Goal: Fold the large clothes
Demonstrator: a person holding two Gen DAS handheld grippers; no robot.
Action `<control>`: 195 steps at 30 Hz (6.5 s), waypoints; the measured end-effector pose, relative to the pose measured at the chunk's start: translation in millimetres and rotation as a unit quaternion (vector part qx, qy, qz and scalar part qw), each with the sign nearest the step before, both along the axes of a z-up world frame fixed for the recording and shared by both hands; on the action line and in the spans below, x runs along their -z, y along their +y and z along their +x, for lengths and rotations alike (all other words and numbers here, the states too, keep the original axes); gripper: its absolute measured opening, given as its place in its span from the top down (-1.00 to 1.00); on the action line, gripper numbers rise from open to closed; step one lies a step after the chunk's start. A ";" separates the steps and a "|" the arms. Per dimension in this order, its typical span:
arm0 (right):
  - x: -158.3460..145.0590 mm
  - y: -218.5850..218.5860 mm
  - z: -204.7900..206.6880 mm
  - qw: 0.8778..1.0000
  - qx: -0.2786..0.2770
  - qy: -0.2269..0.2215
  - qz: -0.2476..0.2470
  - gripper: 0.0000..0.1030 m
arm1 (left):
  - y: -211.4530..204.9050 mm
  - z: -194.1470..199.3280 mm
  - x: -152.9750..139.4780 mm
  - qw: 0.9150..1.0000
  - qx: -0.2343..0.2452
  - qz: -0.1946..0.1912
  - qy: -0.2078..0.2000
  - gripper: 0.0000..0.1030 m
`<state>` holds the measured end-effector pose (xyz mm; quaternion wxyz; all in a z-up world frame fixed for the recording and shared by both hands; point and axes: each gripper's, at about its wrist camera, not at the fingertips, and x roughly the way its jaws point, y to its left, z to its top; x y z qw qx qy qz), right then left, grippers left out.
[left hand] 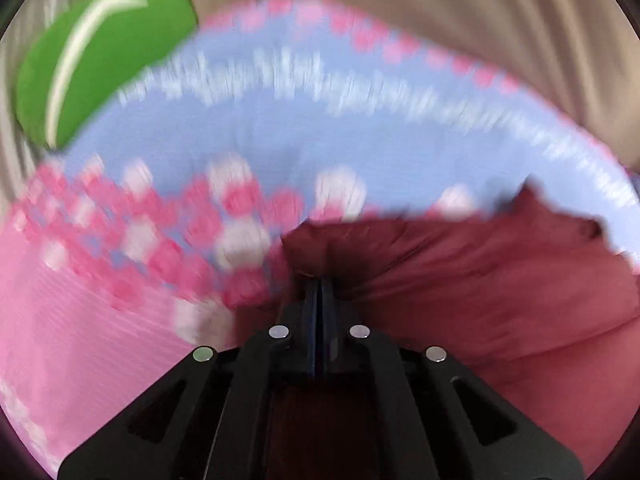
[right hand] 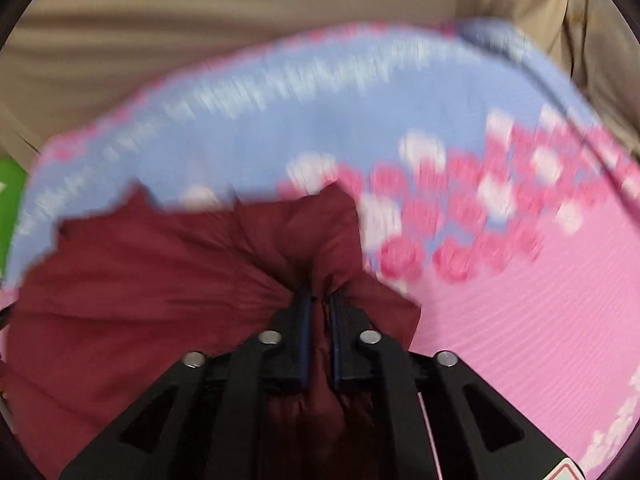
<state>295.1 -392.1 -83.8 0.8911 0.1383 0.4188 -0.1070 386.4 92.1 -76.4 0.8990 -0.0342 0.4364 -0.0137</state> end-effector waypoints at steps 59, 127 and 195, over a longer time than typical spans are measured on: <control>-71.7 159.8 -73.7 0.986 -0.157 -0.050 0.001 0.71 | -2.6 -138.3 11.1 1.000 0.012 0.020 -0.017 -0.10; -14.6 232.9 77.1 0.948 -0.294 0.056 0.108 0.73 | 19.9 -166.6 -39.7 0.971 0.093 -0.218 -0.045 0.78; -16.1 -77.8 -208.5 0.986 -0.061 -0.041 0.151 0.78 | -389.7 -204.0 -15.2 0.936 0.352 -0.021 -0.020 0.63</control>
